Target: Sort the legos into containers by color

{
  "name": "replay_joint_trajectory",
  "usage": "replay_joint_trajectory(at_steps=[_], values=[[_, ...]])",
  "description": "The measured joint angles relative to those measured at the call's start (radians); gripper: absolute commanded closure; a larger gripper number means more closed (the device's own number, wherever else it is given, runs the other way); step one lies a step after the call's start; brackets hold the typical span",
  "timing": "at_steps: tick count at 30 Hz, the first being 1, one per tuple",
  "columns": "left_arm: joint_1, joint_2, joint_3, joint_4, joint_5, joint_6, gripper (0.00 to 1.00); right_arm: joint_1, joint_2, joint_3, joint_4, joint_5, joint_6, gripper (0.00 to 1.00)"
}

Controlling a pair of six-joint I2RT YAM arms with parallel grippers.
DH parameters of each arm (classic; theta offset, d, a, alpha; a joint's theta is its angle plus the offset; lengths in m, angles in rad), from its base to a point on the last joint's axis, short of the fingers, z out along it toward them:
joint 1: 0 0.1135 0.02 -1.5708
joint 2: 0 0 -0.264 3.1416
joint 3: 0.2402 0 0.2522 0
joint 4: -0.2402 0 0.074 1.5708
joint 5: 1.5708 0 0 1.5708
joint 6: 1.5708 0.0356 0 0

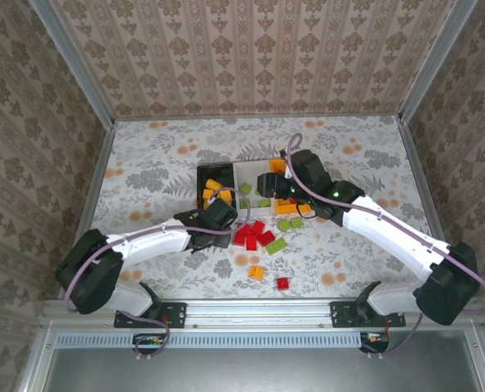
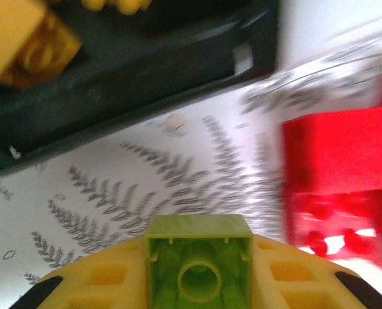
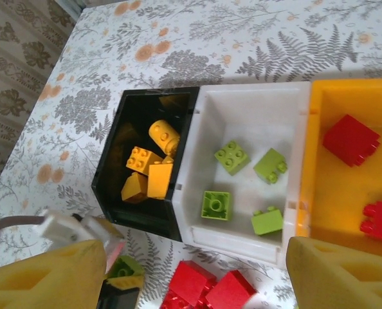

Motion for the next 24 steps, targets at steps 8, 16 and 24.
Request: replay_joint_trajectory(at_steps=[8, 16, 24], values=[[-0.016, 0.102, 0.339, 0.013, 0.033, 0.043, 0.69, -0.048, -0.142, -0.187, -0.012, 0.04, 0.037, 0.25], [0.063, 0.417, 0.582, 0.048, 0.09, 0.078, 0.7, -0.063, -0.245, -0.309, -0.055, 0.061, 0.064, 0.25], [0.095, 0.588, 0.708, 0.027, 0.11, 0.084, 0.5, -0.063, -0.267, -0.39, -0.069, 0.061, 0.085, 0.25]])
